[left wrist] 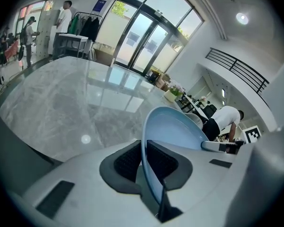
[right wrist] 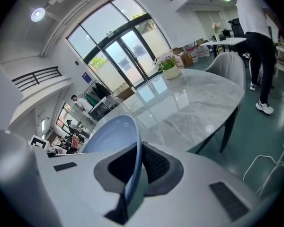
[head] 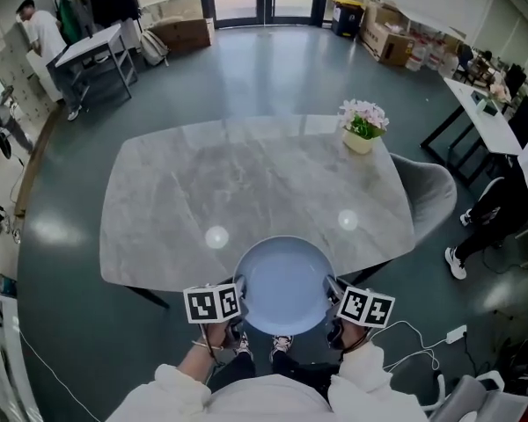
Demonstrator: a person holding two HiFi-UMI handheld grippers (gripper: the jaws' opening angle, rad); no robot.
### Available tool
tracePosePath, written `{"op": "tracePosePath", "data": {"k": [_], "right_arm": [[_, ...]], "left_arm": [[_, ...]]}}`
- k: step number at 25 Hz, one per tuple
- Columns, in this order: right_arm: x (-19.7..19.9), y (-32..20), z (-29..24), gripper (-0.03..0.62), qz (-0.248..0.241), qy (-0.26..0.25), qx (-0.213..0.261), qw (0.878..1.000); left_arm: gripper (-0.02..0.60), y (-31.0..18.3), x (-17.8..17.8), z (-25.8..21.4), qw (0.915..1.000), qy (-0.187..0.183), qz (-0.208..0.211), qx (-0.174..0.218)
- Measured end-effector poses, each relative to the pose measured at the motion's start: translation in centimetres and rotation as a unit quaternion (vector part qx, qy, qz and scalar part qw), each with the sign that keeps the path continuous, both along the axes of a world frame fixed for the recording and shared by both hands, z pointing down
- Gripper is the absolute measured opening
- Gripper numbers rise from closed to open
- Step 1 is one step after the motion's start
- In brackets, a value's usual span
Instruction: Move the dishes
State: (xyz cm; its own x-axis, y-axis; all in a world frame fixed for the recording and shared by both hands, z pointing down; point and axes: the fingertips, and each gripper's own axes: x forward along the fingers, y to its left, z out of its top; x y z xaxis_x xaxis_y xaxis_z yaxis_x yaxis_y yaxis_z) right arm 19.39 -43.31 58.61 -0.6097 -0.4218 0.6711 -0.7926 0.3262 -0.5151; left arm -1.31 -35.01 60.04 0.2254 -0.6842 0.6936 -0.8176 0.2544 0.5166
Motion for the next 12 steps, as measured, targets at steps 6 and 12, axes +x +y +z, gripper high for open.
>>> {"op": "tracePosePath", "data": {"k": [6,12], "right_arm": [[0.0,-1.0,-0.2,0.074,-0.005,0.006,0.009,1.0],[-0.3,-3.5,1.7,0.074,-0.007,0.014,0.007,1.0]], "left_arm": [[0.028,-2.1,-0.3,0.0,0.9994,-0.018,0.029,0.007],[0.028,-4.6,-0.5,2.0,0.9993,-0.012,0.035,0.001]]}}
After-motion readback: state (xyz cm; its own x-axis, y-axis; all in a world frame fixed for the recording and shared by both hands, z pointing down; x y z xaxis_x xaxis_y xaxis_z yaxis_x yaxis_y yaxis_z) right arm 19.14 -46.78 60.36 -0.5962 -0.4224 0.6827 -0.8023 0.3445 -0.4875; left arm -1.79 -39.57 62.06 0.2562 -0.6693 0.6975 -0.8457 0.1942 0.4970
